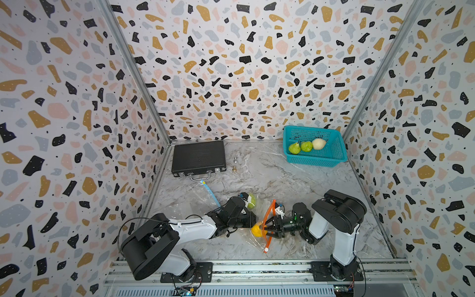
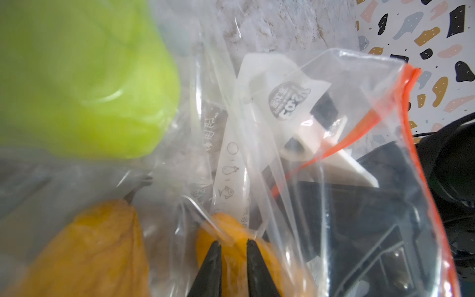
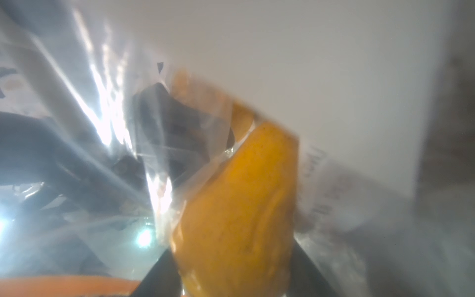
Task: Open the zip-top bag and take out the pear
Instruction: Pick up the pear from the zipper food storage bag.
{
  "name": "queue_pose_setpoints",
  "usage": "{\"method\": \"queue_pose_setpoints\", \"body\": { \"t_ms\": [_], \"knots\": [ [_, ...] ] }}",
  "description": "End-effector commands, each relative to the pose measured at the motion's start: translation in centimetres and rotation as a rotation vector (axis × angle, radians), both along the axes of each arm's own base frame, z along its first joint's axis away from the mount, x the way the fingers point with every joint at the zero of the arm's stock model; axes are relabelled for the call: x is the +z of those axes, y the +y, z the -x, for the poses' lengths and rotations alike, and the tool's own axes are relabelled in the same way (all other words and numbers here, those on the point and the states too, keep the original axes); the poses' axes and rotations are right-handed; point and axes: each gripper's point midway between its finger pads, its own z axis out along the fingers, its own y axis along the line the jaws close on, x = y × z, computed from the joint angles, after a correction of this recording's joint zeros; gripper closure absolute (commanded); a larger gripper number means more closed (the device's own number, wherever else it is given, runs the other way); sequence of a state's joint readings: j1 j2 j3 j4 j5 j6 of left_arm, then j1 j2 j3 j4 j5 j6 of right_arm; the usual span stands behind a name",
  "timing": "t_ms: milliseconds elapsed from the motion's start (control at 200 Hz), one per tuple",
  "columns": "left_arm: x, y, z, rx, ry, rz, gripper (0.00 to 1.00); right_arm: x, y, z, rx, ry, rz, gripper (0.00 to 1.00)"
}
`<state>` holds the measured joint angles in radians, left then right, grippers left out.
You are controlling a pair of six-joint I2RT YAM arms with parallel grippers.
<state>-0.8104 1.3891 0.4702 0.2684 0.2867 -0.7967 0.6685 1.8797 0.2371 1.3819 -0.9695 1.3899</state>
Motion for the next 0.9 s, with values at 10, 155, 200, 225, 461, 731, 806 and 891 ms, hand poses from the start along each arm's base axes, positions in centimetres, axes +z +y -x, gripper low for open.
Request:
{"method": "queue_pose_setpoints", "body": {
  "t_ms": [10,155,200,225,461,731,806,891],
  "knots": [
    [-3.3,3.3,1.3,0.018,0.07,-0.133,0.8,-0.6,-1.6,-0.2,-0.061,0.016,0.075,0.57],
    [-4.1,4.6,1.1,0.034,0.071,-0.169,0.8,-0.9,-4.2,0.0,-0.096,-0.002,0.201,0.61],
    [-4.5,4.9,1.0,0.032,0.073,-0.187,0.8,-0.9,-5.1,0.2,-0.09,-0.033,0.277,0.61],
    [-4.7,5.0,1.0,0.03,0.075,-0.199,0.8,-0.8,-5.7,0.3,-0.084,-0.054,0.335,0.6],
    [-5.7,5.7,0.5,0.043,0.085,-0.205,0.81,1.3,-10.0,1.4,-0.078,-0.088,0.537,0.51],
    [-1.7,3.0,0.1,-0.009,0.049,-0.054,0.77,0.8,-8.1,0.0,-0.06,-0.071,0.466,0.44],
    [0.8,2.6,0.2,-0.018,0.023,-0.006,0.75,0.7,-7.9,-0.4,-0.055,-0.075,0.462,0.4],
    [3.6,2.5,0.4,-0.024,-0.009,0.029,0.73,0.4,-7.9,-0.3,-0.043,-0.076,0.47,0.33]
  ]
}}
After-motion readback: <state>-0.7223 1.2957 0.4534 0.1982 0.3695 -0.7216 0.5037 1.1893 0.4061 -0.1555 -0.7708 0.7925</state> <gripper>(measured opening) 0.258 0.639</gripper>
